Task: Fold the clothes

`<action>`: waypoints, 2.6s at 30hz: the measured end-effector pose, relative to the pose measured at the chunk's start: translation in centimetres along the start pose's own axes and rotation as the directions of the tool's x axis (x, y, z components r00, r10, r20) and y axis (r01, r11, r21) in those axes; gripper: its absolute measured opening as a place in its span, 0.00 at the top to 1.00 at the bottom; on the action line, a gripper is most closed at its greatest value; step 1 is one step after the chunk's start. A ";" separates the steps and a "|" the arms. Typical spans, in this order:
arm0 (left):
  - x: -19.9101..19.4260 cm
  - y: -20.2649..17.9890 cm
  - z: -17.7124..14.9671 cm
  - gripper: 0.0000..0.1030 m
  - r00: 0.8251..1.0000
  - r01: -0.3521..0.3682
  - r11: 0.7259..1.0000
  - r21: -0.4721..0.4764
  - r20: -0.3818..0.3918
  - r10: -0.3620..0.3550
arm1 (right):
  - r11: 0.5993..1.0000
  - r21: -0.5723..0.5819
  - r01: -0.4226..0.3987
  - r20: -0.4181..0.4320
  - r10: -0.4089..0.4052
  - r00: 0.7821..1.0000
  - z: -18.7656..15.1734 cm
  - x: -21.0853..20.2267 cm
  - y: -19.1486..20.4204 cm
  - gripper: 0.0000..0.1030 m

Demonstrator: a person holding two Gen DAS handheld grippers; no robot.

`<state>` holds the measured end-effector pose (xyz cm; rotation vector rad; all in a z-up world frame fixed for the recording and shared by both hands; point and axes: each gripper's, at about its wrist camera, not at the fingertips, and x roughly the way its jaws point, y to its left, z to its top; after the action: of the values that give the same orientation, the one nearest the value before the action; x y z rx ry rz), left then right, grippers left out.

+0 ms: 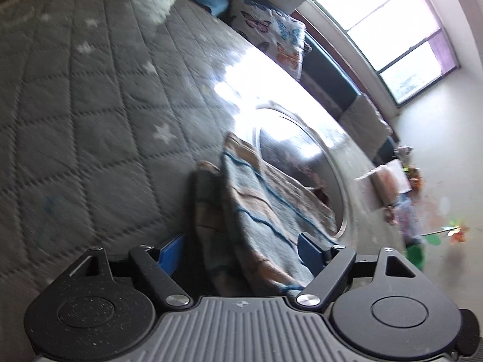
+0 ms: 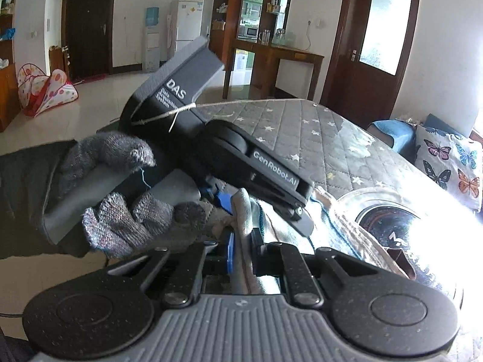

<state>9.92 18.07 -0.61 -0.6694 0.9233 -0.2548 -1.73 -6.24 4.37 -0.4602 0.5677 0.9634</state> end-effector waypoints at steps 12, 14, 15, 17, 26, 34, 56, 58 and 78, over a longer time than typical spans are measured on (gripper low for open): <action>0.6 0.7 0.0 0.68 0.999 0.036 0.999 -0.039 -0.018 -0.037 | 0.999 0.021 -0.036 -0.001 0.036 0.999 -0.1 -0.2 -0.3 0.90; 0.7 0.7 -0.1 0.68 0.999 0.036 0.999 -0.036 -0.017 -0.037 | 0.998 0.040 -0.045 -0.004 0.046 0.999 -0.3 -0.5 -0.8 0.88; 0.7 0.7 -0.1 0.68 0.999 0.036 0.999 -0.034 -0.017 -0.037 | 0.998 0.049 -0.047 -0.005 0.047 0.999 -0.4 -0.6 -1.0 0.87; 0.7 0.8 -0.1 0.68 0.999 0.036 0.999 -0.032 -0.016 -0.036 | 0.995 0.084 -0.047 -0.009 0.048 0.999 -0.9 -0.9 -1.9 0.80; 1.2 0.7 -0.1 0.69 0.999 0.041 0.999 -0.034 -0.016 -0.041 | 0.971 0.238 0.038 -0.027 -0.033 0.999 -2.9 -1.6 -7.1 0.64; 1.2 0.2 -0.2 0.69 1.000 0.024 1.000 -0.009 -0.013 -0.024 | 0.920 0.362 0.149 -0.096 -0.122 0.988 -5.6 -1.1 -11.5 0.61; 1.7 -1.3 -1.0 0.68 0.999 -0.034 0.994 0.099 0.016 0.032 | 0.729 0.669 0.146 -0.109 -0.098 0.989 -10.1 0.6 -15.7 0.70; 1.6 -1.6 -1.2 0.68 0.999 -0.048 0.991 0.122 0.026 0.045 | 0.716 0.683 0.141 -0.102 -0.098 0.990 -10.2 0.5 -15.8 0.71; 1.7 -6.3 -2.9 0.80 0.985 -0.166 0.941 0.294 0.095 0.145 | 0.709 0.694 0.128 -0.026 -0.153 0.988 -10.1 -1.8 -14.8 0.93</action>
<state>9.07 11.19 1.00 -0.3194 0.8413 -0.2229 7.78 -20.77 -0.50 0.1976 0.8044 0.5416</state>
